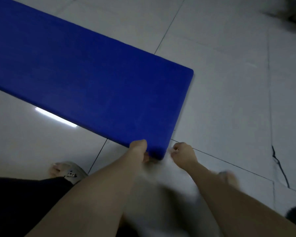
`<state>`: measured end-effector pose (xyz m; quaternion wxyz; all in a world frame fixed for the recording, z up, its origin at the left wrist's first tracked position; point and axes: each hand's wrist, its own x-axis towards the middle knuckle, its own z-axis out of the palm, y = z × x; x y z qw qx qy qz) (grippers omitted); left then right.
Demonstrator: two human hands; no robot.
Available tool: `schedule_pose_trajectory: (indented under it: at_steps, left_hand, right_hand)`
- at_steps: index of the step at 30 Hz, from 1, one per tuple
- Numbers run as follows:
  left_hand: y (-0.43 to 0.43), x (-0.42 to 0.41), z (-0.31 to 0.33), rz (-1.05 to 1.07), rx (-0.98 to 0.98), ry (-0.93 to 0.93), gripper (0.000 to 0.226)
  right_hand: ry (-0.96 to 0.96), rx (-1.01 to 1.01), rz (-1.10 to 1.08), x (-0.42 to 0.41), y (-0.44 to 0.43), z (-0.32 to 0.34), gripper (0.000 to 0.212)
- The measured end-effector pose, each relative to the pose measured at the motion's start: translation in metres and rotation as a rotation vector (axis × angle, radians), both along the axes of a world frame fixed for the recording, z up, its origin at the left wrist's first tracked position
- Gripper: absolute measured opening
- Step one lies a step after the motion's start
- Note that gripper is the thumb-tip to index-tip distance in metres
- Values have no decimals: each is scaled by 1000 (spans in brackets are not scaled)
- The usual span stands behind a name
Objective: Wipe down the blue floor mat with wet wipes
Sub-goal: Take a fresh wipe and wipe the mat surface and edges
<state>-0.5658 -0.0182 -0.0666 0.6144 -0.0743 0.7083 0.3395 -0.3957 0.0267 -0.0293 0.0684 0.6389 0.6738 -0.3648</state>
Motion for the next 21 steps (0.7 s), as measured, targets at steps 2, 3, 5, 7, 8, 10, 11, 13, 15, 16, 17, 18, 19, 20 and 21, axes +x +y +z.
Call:
schedule_pose_trajectory:
  at_steps: [2, 3, 5, 7, 8, 10, 11, 13, 15, 16, 17, 18, 19, 20, 21]
  left_hand:
    - [3, 0, -10, 174, -58, 104, 62]
    - [5, 3, -11, 218, -94, 160, 73]
    - [14, 7, -21, 287, -120, 243, 96]
    - [18, 5, -32, 392, -147, 251, 110]
    - [21, 4, -41, 434, -167, 244, 109]
    - [21, 4, -51, 429, -193, 236, 88]
    - [18, 5, -55, 393, -187, 243, 74]
    - [16, 6, -60, 358, -143, 263, 53]
    - [11, 9, -53, 340, -111, 262, 44]
    - [4, 8, -50, 334, -104, 262, 43]
    - [-5, 6, -49, 323, -92, 257, 41]
    - [-18, 3, -47, 295, -82, 252, 39]
    - [-33, 0, -47, 268, -70, 237, 37]
    - [-49, -3, -49, 224, -74, 229, 36]
    - [-62, -7, -50, 176, -85, 218, 36]
  right_hand:
    - [18, 36, -70, 5, 8, -2, 5]
    - [26, 38, -95, 6, 12, -4, 11]
    - [58, 44, -84, 1, 24, -17, 16]
    - [108, 51, -96, -8, 34, -30, 21]
    - [135, 52, -112, -13, 41, -39, 26]
    - [177, 30, -135, -21, 48, -52, 28]
    - [192, 14, -139, -25, 46, -60, 22]
    - [222, 17, -95, -29, 34, -68, 26]
    - [252, 42, 31, -25, 14, -72, 33]
    - [262, 47, 108, -23, 4, -72, 33]
    - [257, 42, 191, -20, -6, -73, 35]
    - [236, 33, 286, -17, -18, -75, 37]
    - [202, 14, 399, -13, -30, -77, 39]
    - [171, -5, 516, -10, -41, -79, 41]
    - [158, -24, 618, -7, -50, -82, 41]
